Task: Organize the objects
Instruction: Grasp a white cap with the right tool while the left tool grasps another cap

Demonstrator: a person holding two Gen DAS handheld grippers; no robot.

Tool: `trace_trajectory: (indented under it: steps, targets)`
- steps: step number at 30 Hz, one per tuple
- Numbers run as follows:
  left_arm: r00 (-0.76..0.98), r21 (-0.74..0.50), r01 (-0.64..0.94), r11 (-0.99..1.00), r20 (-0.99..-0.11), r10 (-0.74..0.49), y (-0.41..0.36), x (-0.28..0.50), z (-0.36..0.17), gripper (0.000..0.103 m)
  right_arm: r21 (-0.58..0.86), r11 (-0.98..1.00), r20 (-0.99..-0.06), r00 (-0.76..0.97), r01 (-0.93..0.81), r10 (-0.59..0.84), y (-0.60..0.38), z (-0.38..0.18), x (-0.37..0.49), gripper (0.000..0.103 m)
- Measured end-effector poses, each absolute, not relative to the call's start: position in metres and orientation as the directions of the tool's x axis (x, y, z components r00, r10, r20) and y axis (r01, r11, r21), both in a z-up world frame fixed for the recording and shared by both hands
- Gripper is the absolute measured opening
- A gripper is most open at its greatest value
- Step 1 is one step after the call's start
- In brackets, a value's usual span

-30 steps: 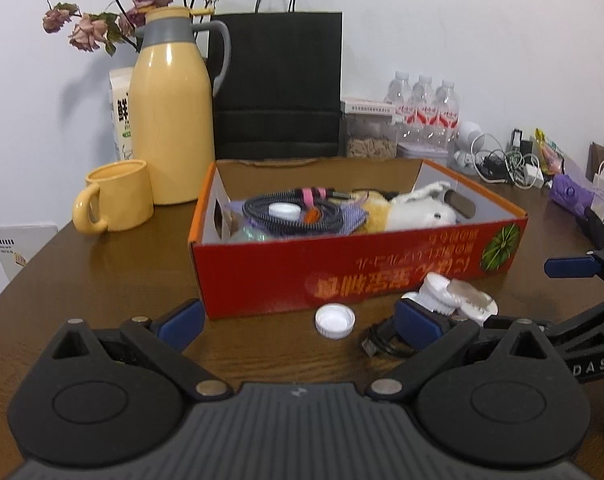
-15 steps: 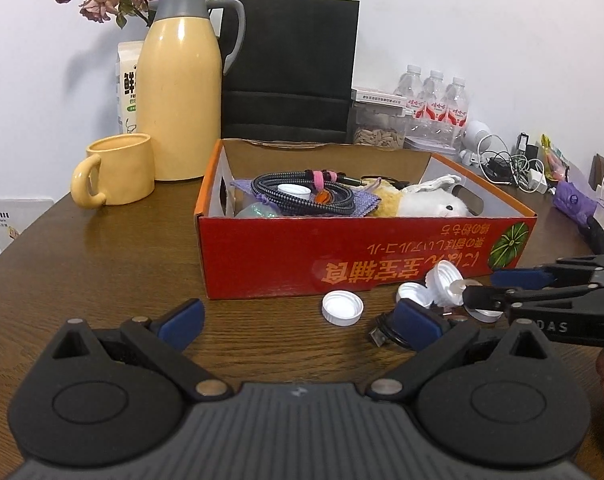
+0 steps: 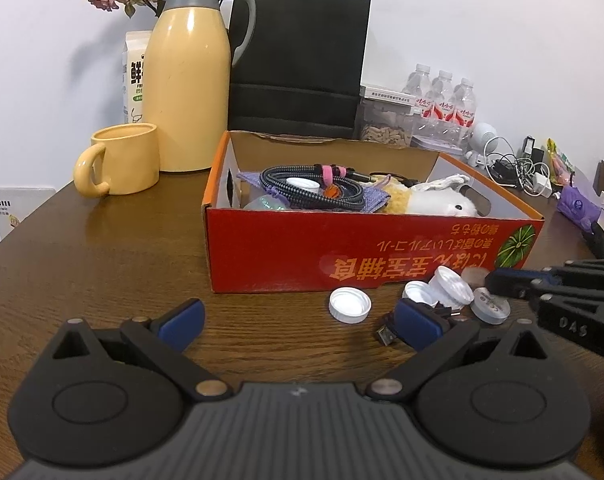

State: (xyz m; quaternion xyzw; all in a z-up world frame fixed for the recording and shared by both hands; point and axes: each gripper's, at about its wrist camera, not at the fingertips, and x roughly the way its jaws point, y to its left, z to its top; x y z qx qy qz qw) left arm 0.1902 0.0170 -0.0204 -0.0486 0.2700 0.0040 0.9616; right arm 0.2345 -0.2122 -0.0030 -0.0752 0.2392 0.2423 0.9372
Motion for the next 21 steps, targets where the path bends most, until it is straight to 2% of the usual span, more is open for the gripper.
trace_trajectory:
  steps: [13, 17, 21]
  targets:
    - [0.824, -0.075, -0.083, 0.994, -0.565, 0.027, 0.011, 0.219, -0.025, 0.103, -0.043, 0.885, -0.42, 0.812, -0.463, 0.404, -0.217, 0.006, 0.223, 0.004]
    - [0.813, -0.074, -0.073, 0.995, -0.582, 0.017, 0.003, 0.229, -0.027, 0.097, -0.045, 0.887, -0.414, 0.816, -0.46, 0.403, -0.218, 0.007, 0.222, 0.004]
    - [0.803, -0.06, -0.073, 0.996, -0.595, 0.023, -0.006, 0.236, -0.029, 0.08, -0.046, 0.886, -0.409, 0.818, -0.462, 0.405, -0.217, 0.007, 0.22, 0.004]
